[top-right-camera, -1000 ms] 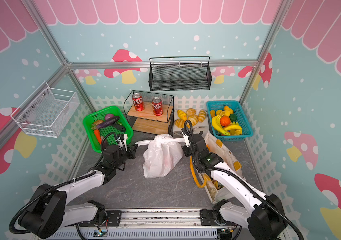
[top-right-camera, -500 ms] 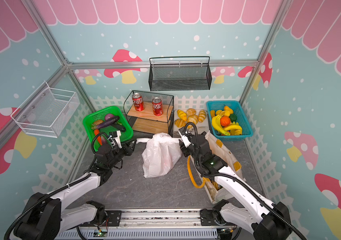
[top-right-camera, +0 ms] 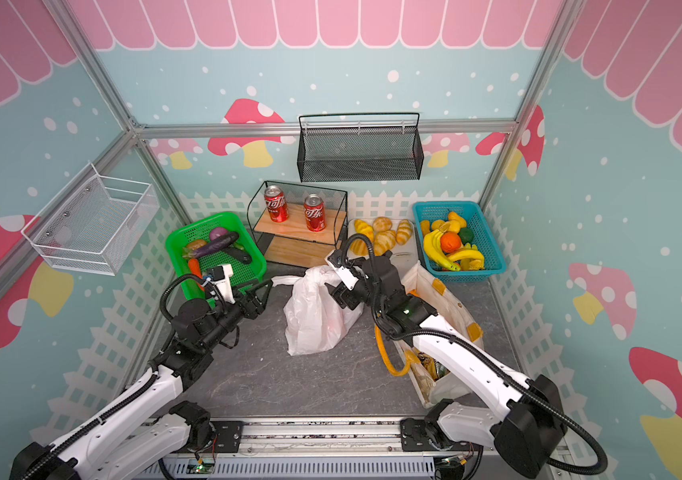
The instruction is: Place the mixed food into the grocery bags and tie them
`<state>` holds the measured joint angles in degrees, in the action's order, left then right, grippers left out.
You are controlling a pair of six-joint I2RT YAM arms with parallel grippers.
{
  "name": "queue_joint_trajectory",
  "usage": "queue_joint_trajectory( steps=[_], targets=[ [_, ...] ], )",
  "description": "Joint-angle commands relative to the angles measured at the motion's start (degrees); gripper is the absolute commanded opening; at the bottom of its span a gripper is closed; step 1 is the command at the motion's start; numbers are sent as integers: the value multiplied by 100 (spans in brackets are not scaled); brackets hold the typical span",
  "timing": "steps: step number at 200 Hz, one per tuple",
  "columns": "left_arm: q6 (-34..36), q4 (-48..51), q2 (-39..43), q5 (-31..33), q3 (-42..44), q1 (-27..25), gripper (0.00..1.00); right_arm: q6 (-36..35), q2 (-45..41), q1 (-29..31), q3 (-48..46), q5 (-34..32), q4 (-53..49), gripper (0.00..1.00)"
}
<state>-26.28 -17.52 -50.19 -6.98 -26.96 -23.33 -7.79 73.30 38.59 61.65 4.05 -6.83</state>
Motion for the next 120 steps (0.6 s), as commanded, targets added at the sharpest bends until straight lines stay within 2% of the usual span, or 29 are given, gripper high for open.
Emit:
queue_joint_trajectory(
  steps=[1, 42, 74, 100, 120],
  targets=[
    [197, 490, 23, 383, -157, -172, 65, -173, 673, 13, 680, 565, -506, 92],
    [132, 346, 157, 467, 93, -172, 65, -187, 2026, -27, 2067, 1150, -1370, 94],
    [207, 546, 307, 454, 126, -172, 65, -274, 2635, -19, 2501, 1116, -1862, 94],
    [274, 618, 337, 211, 27, -209, 65, -165, 2584, -42, 2397, 1067, -1859, 93],
    [576, 676, 155, 305, -235, -468, 67, 133, 2003, -153, 2074, 1287, -1325, 93]
  ],
)
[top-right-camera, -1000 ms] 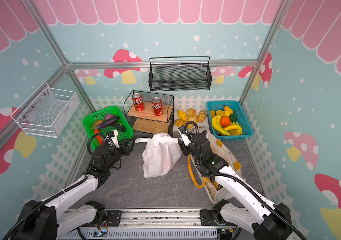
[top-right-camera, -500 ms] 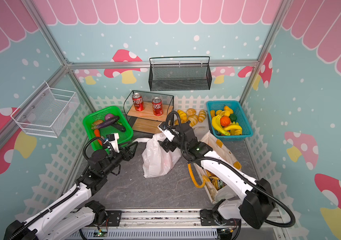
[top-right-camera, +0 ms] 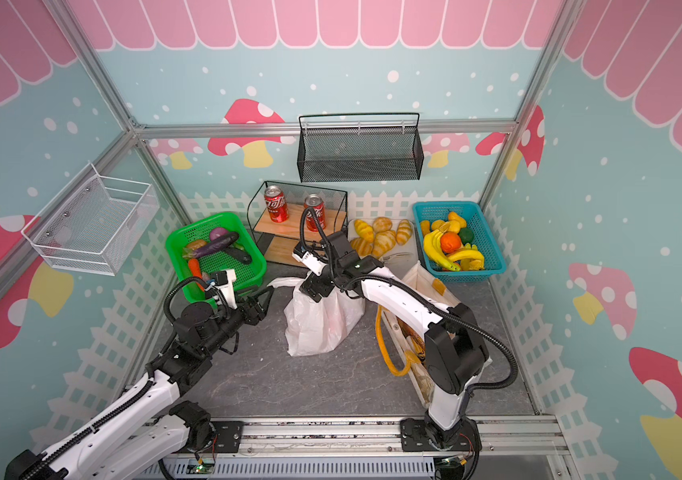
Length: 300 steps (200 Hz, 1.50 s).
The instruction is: Place the mixed food into the grocery bags and tie them
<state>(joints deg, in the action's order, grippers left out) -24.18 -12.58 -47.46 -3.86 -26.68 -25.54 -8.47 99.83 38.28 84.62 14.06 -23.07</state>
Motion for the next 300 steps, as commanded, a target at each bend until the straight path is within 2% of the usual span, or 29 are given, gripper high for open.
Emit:
queue_joint_trajectory(
  steps=[1, 12, 31, 70, 83, 100, 118, 135, 146, 175, 189, 213, 249, 274, 291, 300],
  targets=[
    [386, 184, -129, 9, -270, -266, 67, 212, -685, -130, -242, 305, 340, 93],
    [720, 232, -316, 181, -493, -516, 70, 462, -1049, -266, -483, 451, 710, 93],
    [1407, 281, -778, 502, -921, -974, 77, 857, -1791, -578, -963, 291, 1178, 93],
    [2591, 1464, -2168, 901, -2410, -1539, 90, 1109, -3136, -1012, -1872, -1340, 1340, 93],
    [2821, 1811, -2602, 895, -2838, -1568, 94, 1132, -3532, -1071, -2161, -1770, 1336, 93],
    [3088, 2191, -3095, 882, -3275, -1577, 99, 1166, -3969, -1128, -2478, -2019, 1345, 93],
    [3354, 2747, -3622, 843, -3780, -1578, 99, 1177, -4314, -1172, -2720, -2122, 1325, 93],
    [3559, 3163, -4043, 1133, -4145, -1571, 99, 1181, -4486, -1191, -2847, -2178, 1250, 93],
    [3658, 3198, -4228, 1271, -4264, -1539, 99, 1184, -4540, -1197, -2901, -2196, 1205, 93],
    [3711, 3261, -4638, 1103, -4548, -1389, 99, 1250, -4577, -1200, -2942, -2165, 1071, 93],
    [3690, 3256, -4792, 999, -4620, -1367, 95, 1280, -4608, -1200, -2970, -2178, 1000, 93],
    [3607, 3038, -4907, 721, -4594, -1334, 83, 1371, -4670, -1201, -3060, -2186, 817, 92],
    [3453, 2827, -5030, 400, -4567, -1254, 56, 1505, -4734, -1200, -3152, -2159, 510, 92],
    [3347, 2604, -4892, 236, -4339, -1234, 41, 1662, -4778, -1200, -3204, -2085, 315, 91],
    [3252, 2432, -4703, 108, -4129, -1214, 26, 1787, -4789, -1200, -3284, -2067, 188, 91],
    [3183, 2370, -4568, 64, -4038, -1195, 24, 1829, -4780, -1201, -3317, -2066, 110, 91]
  ],
)
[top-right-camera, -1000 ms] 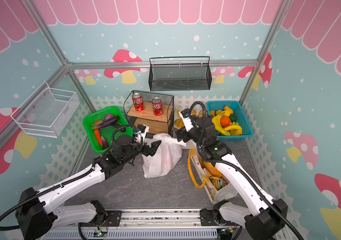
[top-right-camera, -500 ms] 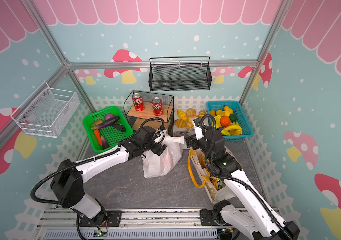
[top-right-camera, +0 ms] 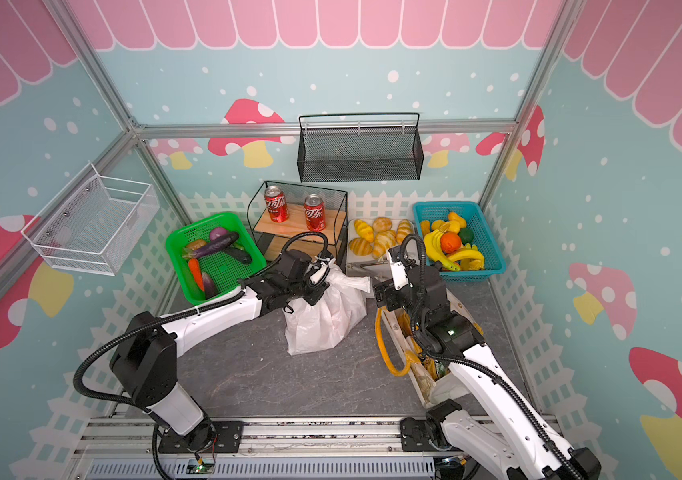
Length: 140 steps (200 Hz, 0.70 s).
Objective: Place the mixed food into the grocery bags and tie them
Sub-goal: 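Lower the left gripper onto the white bag top while the right reaches the paper bag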
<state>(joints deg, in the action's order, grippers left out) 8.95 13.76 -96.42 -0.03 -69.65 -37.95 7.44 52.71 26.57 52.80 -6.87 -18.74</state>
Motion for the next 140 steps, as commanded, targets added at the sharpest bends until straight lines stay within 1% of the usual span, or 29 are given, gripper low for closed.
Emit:
queue_joint_trajectory(
  steps=[1, 6, 12, 33, 44, 67, 89, 112, 140],
  targets=[
    [-139, -270, 353, -324, 277, 49, 24, 239, -68, -29, -136, 24, -327, 91],
    [-167, -330, 442, -339, 347, 50, 25, 253, -70, -29, -160, 15, -364, 91],
    [-198, -415, 556, -346, 436, 47, 28, 271, -84, -34, -188, 11, -373, 91],
    [-151, -606, 933, -407, 649, 67, 53, 301, -144, -29, -266, 36, -308, 91],
    [-34, -580, 1056, -436, 659, 83, 64, 302, -130, -33, -284, 80, -250, 91],
    [230, -267, 1068, -574, 464, 231, 78, 271, -39, -29, -280, 152, -196, 91],
    [503, 282, 777, -862, 88, 399, 87, 240, 3, -29, -311, 131, -168, 91],
    [744, 904, 382, -1203, -384, 491, 92, 199, -30, -33, -299, 87, -165, 91],
    [938, 1325, 16, -1593, -776, 595, 96, 177, -89, -31, -312, 2, -174, 91]
  ],
)
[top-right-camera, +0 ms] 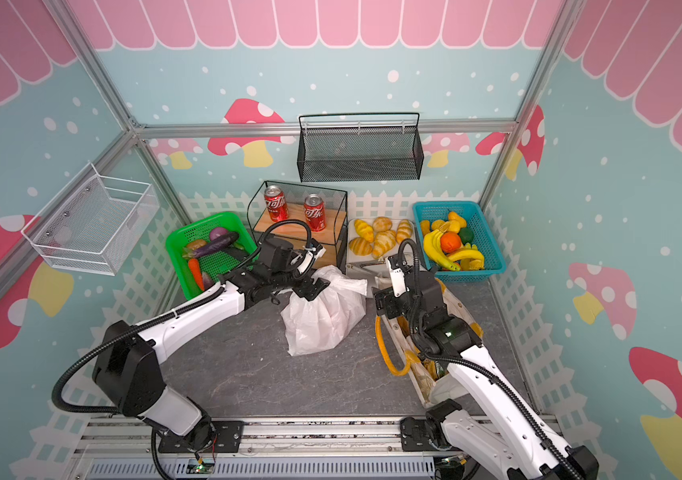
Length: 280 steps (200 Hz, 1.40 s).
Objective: Place the mixed food into the grocery bags and tie them
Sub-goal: 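Lower the left gripper onto the white bag top while the right reaches the paper bag, then grasp the white bag knot with the left gripper while the right grips the bag rim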
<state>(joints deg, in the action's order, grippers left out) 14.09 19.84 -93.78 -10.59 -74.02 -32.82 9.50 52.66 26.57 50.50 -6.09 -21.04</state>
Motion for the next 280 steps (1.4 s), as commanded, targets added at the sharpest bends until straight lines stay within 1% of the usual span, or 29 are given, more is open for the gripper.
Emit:
queue_joint_trajectory(
  steps=[1, 35, 54, 77, 101, 110, 134, 143, 152, 171, 180, 205, 234, 258, 280],
  targets=[
    [426, 729, -265, -543, -349, 86, 96, -32, -87, -30, -83, -77, 51, 91],
    [507, 940, -693, -742, -628, 219, 97, -53, -48, -29, -111, -100, 65, 91],
    [507, 1081, -945, -912, -819, 249, 92, -66, -7, -29, -93, -132, 63, 91],
    [419, 1128, -1037, -1118, -880, 245, 73, -52, -11, -30, -73, -231, 8, 91],
    [278, 1013, -915, -1265, -774, 245, 50, 92, 7, -29, 41, -308, -316, 89],
    [212, 911, -801, -1313, -667, 246, 40, 175, 4, -29, 107, -276, -514, 89],
    [-24, 583, -406, -1397, -299, 243, 16, 429, -30, -36, 229, 46, -1063, 86],
    [-153, 418, -224, -1330, -141, 248, 9, 501, 16, -21, 282, 241, -1283, 84],
    [-272, 236, -37, -1214, 58, 248, 5, 559, 49, -12, 319, 450, -1458, 81],
    [-529, -148, 395, -862, 450, 250, 0, 666, -2, 10, 304, 806, -1591, 77],
    [-647, -311, 585, -721, 608, 254, 0, 693, -28, 23, 305, 894, -1619, 75],
    [-899, -695, 1033, -496, 973, 263, 0, 823, 6, 43, 228, 894, -1654, 72],
    [-1063, -873, 1340, -453, 1175, 259, 0, 981, 25, 85, -54, 760, -1534, 70],
    [-1242, -909, 1600, -204, 1299, 267, 0, 1004, 16, 101, -254, 749, -1375, 56],
    [-1420, -1120, 1937, 180, 1546, 275, 0, 960, 17, 126, -281, 855, -1252, 34]
  ],
)
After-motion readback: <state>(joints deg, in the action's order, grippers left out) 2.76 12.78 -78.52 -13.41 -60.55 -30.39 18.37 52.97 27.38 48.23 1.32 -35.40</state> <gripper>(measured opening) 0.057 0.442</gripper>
